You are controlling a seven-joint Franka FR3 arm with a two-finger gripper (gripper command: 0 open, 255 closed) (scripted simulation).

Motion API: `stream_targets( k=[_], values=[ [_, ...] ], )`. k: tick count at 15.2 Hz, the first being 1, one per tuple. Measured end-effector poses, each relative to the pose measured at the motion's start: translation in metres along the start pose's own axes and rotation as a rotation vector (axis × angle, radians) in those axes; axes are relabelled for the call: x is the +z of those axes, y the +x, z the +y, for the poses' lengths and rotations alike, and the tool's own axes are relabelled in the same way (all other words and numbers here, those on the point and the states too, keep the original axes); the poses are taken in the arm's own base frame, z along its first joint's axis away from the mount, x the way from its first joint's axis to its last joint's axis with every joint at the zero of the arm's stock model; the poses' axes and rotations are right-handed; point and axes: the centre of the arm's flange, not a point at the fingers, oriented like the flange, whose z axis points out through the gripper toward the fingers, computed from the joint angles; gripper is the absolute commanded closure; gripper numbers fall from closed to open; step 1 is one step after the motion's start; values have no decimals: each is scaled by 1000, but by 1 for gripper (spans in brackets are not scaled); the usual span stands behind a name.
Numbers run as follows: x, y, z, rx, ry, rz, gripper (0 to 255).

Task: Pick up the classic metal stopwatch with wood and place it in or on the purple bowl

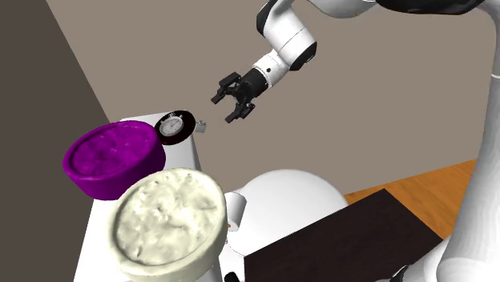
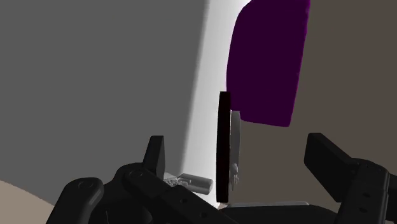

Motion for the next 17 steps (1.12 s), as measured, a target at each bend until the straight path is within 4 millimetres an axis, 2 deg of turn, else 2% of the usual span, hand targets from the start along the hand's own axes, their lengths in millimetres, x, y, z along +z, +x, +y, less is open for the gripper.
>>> stream_targets(
  k=[4,6,11,14,17],
  values=[
    [36,42,22,-17,157,0,0],
    [49,52,30,-21,201,2,0],
    [61,57,28,-26,209,21,0],
    [85,57,22,-24,216,6,0],
    [89,55,23,-23,218,3,0]
  ],
)
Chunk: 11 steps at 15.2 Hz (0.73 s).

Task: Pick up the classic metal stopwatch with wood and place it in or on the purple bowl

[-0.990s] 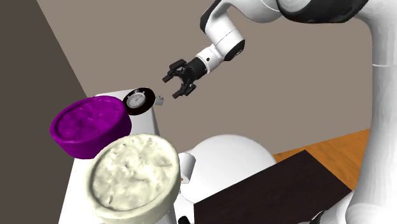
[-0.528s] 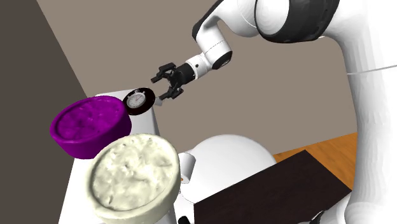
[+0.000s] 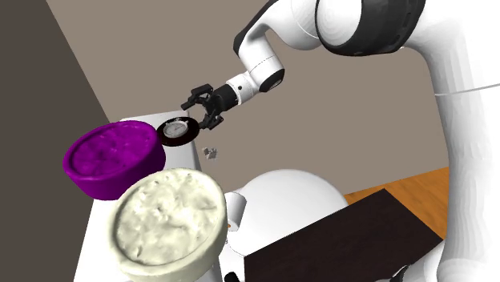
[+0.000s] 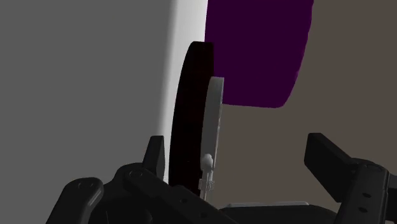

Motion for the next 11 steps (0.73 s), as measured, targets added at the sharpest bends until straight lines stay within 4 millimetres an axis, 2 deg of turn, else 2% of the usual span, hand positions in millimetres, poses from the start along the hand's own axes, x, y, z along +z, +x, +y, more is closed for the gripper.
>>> stream_targets(
  k=[2,3,11],
  values=[
    [0,0,0,0,0,0,0],
    [0,0,0,0,0,0,255],
    [0,0,0,0,0,0,255]
  ],
)
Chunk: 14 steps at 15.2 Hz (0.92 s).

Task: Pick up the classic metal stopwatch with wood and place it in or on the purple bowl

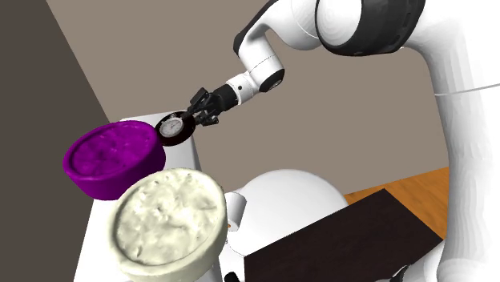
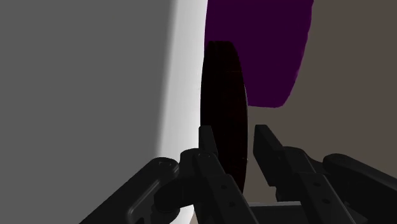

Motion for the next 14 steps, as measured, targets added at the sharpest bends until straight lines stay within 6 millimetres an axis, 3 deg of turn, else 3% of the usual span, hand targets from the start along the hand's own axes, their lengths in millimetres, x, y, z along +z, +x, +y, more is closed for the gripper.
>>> stream_targets(
  k=[5,14],
  values=[
    [-1,-1,-10,1,0,-1,255],
    [-13,3,-56,0,0,-1,255]
  ],
)
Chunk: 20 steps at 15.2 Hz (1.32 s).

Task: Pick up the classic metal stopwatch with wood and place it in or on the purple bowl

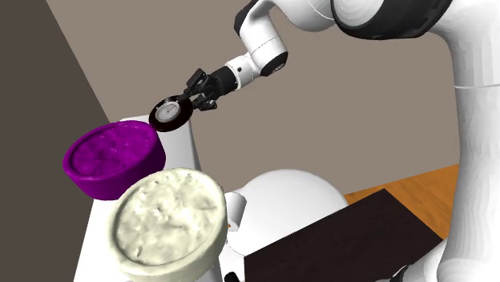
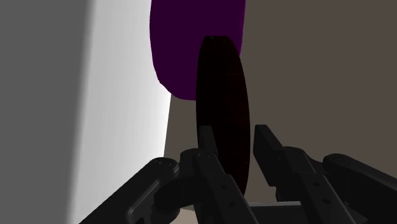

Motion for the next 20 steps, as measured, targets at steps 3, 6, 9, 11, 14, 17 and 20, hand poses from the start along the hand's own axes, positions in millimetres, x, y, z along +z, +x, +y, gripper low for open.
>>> stream_targets(
  k=[3,6,9,11,14,17,20],
  values=[
    [-4,1,-16,0,0,0,255],
    [-6,1,-32,0,0,0,255],
    [-8,2,-46,0,0,0,255],
    [-10,4,-57,0,0,0,255],
    [-15,4,-72,0,0,0,255],
    [-18,5,-86,0,0,0,255],
    [-23,6,-102,0,0,0,255]
  ],
)
